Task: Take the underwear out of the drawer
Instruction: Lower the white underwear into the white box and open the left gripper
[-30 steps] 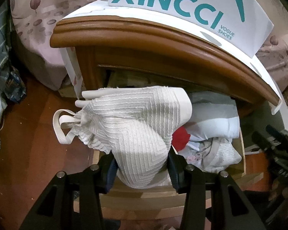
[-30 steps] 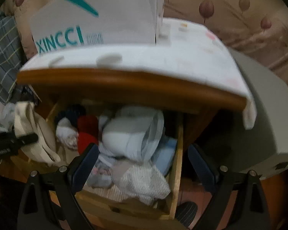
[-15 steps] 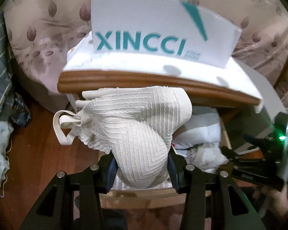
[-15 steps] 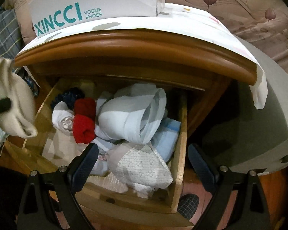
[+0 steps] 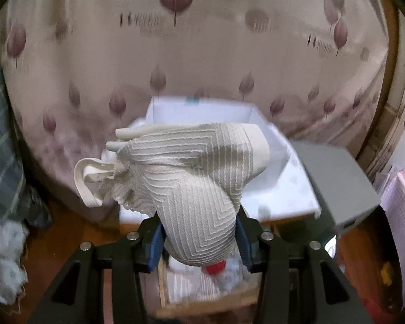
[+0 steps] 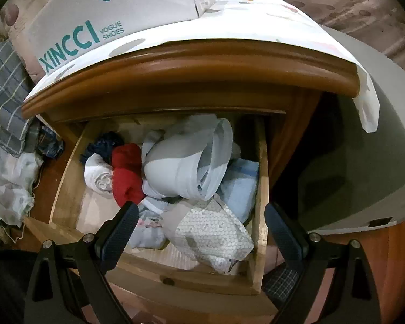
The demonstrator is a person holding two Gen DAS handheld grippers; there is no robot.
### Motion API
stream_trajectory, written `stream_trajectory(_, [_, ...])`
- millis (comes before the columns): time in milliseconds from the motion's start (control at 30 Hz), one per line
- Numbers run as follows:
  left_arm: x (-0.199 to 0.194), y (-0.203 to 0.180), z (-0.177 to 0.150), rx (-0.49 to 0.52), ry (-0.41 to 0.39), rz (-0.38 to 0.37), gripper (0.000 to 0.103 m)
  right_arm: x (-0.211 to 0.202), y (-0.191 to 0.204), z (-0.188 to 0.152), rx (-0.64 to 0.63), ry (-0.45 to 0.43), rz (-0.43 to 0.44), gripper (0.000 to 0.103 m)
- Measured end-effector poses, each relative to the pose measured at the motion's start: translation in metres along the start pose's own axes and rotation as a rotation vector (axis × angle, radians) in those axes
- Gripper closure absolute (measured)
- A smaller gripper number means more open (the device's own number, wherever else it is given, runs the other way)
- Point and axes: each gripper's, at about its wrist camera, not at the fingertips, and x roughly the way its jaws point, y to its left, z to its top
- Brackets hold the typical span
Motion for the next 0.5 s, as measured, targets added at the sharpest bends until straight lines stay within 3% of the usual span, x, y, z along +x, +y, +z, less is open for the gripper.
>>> stream_trajectory(133, [0.005, -0.01, 0.061, 0.06, -0.042, 0.046, 0.057, -0.002, 0.004, 0.0, -0.02, 0.004, 0.005, 0.01])
stream_trajectory(300, [0.044, -0.017, 0.105, 0.08, -0.034, 0.099, 0.057, -0.002, 0.002, 0.001, -0.015, -0.001, 0.01, 0.01])
stream_trajectory(433, [0.101, -0.013, 0.118, 0.073, 0.047, 0.139, 0.057, -0.006, -0.001, 0.002, -0.012, -0.021, -0.014, 0.01])
stream_trajectory(500, [0.127, -0.006, 0.118, 0.048, 0.108, 0.122, 0.057, -0.006, -0.003, 0.003, -0.01, -0.026, -0.023, 0.01])
